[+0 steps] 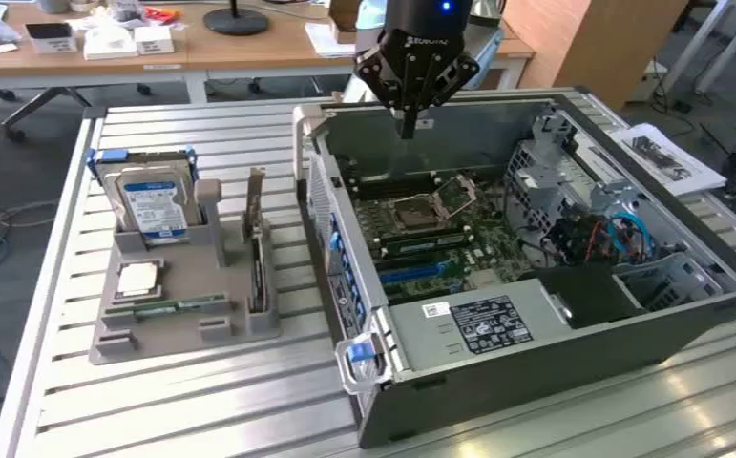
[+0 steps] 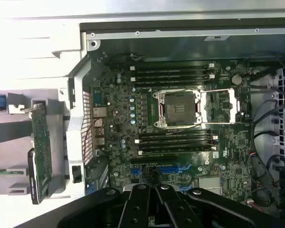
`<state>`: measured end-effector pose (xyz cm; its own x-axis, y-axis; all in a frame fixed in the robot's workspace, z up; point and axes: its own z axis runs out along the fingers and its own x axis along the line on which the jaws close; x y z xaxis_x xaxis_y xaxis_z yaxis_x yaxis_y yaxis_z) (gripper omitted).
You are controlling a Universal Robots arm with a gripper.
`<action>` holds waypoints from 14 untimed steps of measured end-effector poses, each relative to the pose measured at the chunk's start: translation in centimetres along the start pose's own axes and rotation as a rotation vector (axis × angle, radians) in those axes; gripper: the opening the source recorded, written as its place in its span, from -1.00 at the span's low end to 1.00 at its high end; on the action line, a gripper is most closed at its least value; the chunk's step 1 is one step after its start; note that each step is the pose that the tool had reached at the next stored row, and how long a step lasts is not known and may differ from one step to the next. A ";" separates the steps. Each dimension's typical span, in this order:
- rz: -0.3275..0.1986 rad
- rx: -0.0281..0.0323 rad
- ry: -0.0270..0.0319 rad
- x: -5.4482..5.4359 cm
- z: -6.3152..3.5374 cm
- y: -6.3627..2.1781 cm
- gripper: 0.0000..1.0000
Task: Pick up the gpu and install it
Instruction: 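Reach for the gpu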
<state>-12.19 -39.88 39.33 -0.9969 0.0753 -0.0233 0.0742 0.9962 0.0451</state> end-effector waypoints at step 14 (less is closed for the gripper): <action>0.000 -0.0001 -0.0001 0.2 0.00 -0.02 -0.79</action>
<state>-12.36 -39.89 39.32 -0.9969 0.0753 -0.0234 0.0742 0.9962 0.0452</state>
